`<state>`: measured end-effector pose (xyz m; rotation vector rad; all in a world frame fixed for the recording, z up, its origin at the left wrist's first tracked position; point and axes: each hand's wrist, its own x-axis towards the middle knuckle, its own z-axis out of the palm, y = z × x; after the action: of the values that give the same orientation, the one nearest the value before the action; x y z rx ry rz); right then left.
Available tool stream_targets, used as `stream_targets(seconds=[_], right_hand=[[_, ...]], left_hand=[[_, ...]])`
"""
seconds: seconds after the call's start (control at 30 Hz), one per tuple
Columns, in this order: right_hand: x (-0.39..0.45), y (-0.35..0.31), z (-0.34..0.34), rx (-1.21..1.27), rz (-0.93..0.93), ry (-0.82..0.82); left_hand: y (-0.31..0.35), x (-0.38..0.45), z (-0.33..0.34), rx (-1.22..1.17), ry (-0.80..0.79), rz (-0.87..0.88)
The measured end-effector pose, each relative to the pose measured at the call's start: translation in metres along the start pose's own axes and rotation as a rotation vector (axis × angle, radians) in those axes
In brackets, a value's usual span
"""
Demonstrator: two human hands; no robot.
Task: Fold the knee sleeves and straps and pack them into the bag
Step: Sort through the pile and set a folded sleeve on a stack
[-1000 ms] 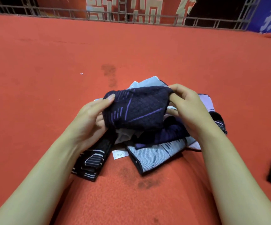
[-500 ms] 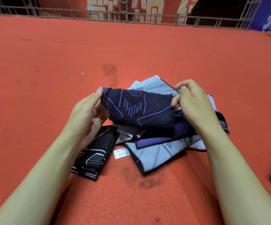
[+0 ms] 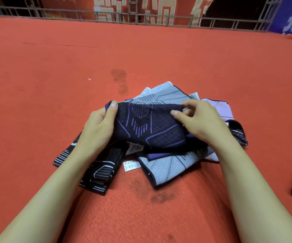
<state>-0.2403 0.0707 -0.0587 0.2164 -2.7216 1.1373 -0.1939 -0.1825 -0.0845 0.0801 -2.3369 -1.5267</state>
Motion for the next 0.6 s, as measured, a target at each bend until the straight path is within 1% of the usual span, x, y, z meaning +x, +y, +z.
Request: stream_targets(seconds=[0.1, 0.17, 0.23, 0.3, 0.37, 0.43, 0.53, 0.6], right_hand=[[0.0, 0.003, -0.005, 0.228, -0.077, 0.055], [-0.002, 0.002, -0.012, 0.333, -0.126, 0.081], [-0.002, 0.0, -0.016, 0.435, -0.136, 0.099], [-0.002, -0.002, -0.019, 0.516, -0.15, 0.099], [-0.001, -0.003, -0.02, 0.568, -0.182, 0.099], [-0.001, -0.004, -0.023, 0.574, -0.212, 0.122], [-0.001, -0.003, -0.024, 0.666, -0.225, 0.149], [0.001, -0.001, -0.022, 0.671, -0.259, 0.19]], left_hand=[[-0.001, 0.005, -0.002, 0.03, 0.092, -0.056], [0.0, 0.005, -0.003, -0.093, 0.153, -0.074], [0.001, 0.004, -0.005, -0.226, 0.204, -0.095], [0.0, 0.009, -0.006, -0.467, 0.157, -0.162], [0.003, 0.011, -0.007, -0.662, 0.108, -0.174], [0.006, 0.009, -0.008, -0.699, 0.044, -0.123], [0.005, 0.004, -0.012, -0.681, -0.064, -0.011], [0.003, 0.004, -0.013, -0.685, -0.104, 0.04]])
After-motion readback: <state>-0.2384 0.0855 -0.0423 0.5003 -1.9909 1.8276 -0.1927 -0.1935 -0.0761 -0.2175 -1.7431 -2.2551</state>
